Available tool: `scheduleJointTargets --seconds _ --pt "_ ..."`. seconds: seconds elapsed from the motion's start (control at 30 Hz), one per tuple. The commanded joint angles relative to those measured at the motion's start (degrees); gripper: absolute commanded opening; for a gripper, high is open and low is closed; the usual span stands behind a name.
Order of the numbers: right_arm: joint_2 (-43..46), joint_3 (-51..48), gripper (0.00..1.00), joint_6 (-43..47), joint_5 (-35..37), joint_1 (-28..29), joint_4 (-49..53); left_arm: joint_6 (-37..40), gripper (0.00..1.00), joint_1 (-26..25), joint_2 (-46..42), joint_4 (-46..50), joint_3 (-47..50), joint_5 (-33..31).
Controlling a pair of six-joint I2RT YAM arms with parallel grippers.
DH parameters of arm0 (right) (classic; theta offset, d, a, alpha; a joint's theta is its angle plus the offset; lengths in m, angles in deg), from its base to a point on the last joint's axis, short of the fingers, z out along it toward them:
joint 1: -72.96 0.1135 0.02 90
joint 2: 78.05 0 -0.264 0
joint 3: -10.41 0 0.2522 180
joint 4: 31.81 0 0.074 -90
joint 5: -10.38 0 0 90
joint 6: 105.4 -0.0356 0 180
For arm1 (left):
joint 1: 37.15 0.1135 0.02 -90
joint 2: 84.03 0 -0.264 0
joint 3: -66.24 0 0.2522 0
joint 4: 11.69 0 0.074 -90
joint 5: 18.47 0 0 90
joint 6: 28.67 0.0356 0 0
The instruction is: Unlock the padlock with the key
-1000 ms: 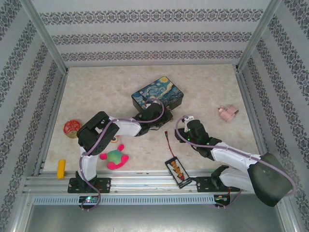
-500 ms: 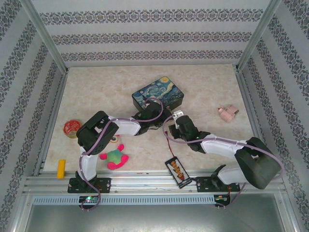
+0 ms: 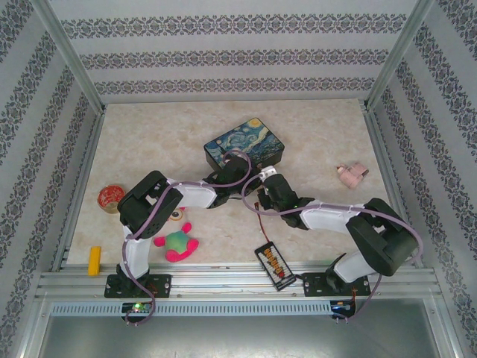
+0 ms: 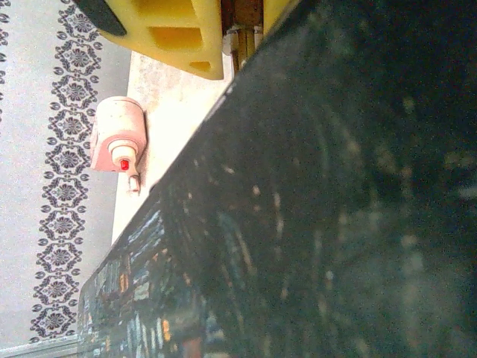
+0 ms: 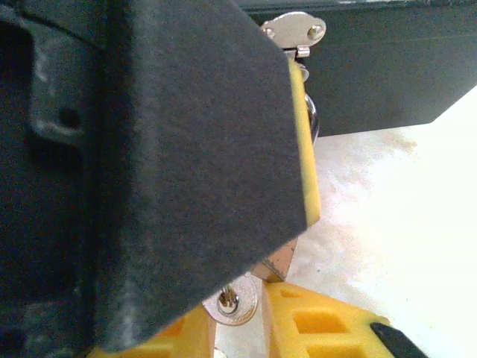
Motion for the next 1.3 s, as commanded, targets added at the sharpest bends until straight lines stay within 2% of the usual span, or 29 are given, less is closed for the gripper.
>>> scheduleJointTargets --seconds 0.0,0.2,0.57,0.8,0.9,0.97,1.0,1.2,1.27 --pt "-1.3 1.7 0.21 0.0 3.1 0.6 -2.8 -1.7 0.02 0.5 0.8 3.5 -0.5 3.5" --pt "-3.3 2.8 0.10 -2.8 3.9 0.2 -3.9 -2.3 0.01 0.5 1.7 2.5 -0.9 4.9" --pt "-0.9 3.4 0.00 -11.9 -8.9 -5.0 -3.8 -2.4 0.01 0.5 2.3 2.1 -0.5 5.2" --pt "1.9 1.9 0.00 -19.6 -19.0 -11.8 -4.4 -3.0 0.04 0.6 2.4 0.6 0.2 5.0" --pt "2.0 2.2 0.00 -21.5 -24.7 -14.3 -4.3 -3.0 0.13 0.6 2.4 -0.3 0.4 4.5" --pt "1.8 2.5 0.00 -21.9 -27.4 -15.2 -4.3 -3.0 0.26 0.7 2.3 -1.1 0.5 4.1" --pt "1.7 2.5 0.00 -21.7 -28.3 -15.4 -4.4 -2.9 0.29 0.7 2.3 -1.5 0.6 3.8" --pt "0.1 2.4 0.00 -21.3 -29.1 -15.4 -4.7 -2.2 0.52 0.9 1.2 -1.2 1.1 0.9" --pt "-0.2 2.4 0.00 -21.3 -29.3 -15.4 -4.8 -1.6 0.55 1.1 0.7 -0.5 1.3 -0.2"
